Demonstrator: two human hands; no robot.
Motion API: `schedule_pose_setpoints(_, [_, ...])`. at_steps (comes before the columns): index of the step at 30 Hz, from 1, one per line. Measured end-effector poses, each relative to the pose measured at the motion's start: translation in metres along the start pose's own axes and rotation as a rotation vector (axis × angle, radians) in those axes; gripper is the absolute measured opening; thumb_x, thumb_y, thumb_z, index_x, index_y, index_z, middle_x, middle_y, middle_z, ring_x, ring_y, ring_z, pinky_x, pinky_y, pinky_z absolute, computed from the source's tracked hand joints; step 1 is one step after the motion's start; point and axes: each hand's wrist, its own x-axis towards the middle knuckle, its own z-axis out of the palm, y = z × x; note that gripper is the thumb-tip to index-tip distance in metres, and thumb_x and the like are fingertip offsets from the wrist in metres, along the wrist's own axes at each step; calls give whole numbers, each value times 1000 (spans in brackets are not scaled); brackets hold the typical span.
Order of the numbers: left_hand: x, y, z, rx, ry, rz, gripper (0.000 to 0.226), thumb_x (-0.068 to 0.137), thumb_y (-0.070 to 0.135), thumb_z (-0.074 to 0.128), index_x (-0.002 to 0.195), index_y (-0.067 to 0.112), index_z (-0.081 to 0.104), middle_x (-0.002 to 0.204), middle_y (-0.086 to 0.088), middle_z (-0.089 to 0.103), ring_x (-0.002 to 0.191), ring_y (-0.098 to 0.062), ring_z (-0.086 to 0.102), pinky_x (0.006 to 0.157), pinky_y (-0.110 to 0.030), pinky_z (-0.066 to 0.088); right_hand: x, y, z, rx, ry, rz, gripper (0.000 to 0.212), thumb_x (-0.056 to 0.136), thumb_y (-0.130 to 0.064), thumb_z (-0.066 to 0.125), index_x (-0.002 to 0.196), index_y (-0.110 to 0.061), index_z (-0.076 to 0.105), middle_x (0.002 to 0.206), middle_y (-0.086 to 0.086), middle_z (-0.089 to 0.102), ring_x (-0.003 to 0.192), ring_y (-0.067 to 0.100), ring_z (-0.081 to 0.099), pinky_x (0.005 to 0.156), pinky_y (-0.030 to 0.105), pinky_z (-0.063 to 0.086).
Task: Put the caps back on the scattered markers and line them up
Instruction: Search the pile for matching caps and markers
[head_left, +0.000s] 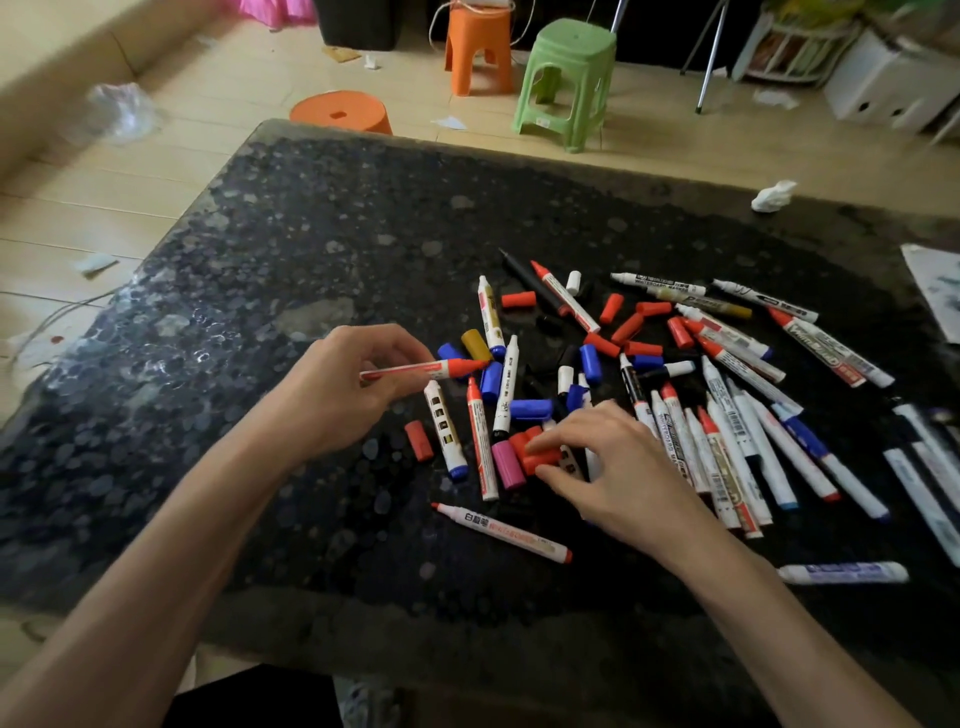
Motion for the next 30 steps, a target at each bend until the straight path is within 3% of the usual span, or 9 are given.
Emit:
schedule_pose_setpoints(9, [-1, -4, -1, -1, 21, -24, 10, 95, 36, 70, 105, 34, 71, 95, 14, 74, 93, -8, 70, 89, -41, 58, 7, 0, 9, -51, 111, -45, 33, 88, -28, 81, 119, -31, 74, 113, -18, 64, 114, 6, 49, 103, 30, 43])
schedule_pose_setpoints(13, [-1, -4, -3, -22, 51, -20, 5, 96, 36, 70, 100, 37, 70, 94, 15, 74, 92, -6, 69, 86, -35, 56, 17, -23, 31, -59, 169, -100, 27, 89, -40, 77, 115, -32, 75, 112, -17, 59, 114, 5, 48, 97, 19, 40])
schedule_pose_setpoints(19, [-3, -1, -6, -17, 58, -22, 10, 96, 37, 69, 105, 33, 71, 96, 16, 74, 92, -1, 68, 79, -24, 52, 41, -61, 74, -216, 190, -221, 40, 81, -56, 79, 103, -24, 76, 128, -1, 58, 130, 25, 43, 102, 39, 42])
schedule_pose_setpoints(25, [-2, 2, -7, -26, 64, -12, 12, 95, 37, 70, 106, 32, 72, 96, 15, 74, 92, -2, 69, 81, -26, 55, 45, -70, 85, -219, 278, -169, 22, 84, -39, 80, 81, -19, 72, 117, 0, 58, 122, 21, 45, 99, 37, 45])
schedule_pose_setpoints(30, [2, 6, -2, -53, 46, 37, 6, 93, 35, 73, 99, 38, 71, 91, 14, 75, 90, -8, 71, 87, -42, 58, 33, -53, 46, 82, 328, -3, 16, 89, -42, 75, 94, -28, 67, 106, -14, 57, 102, 6, 56, 91, 28, 45])
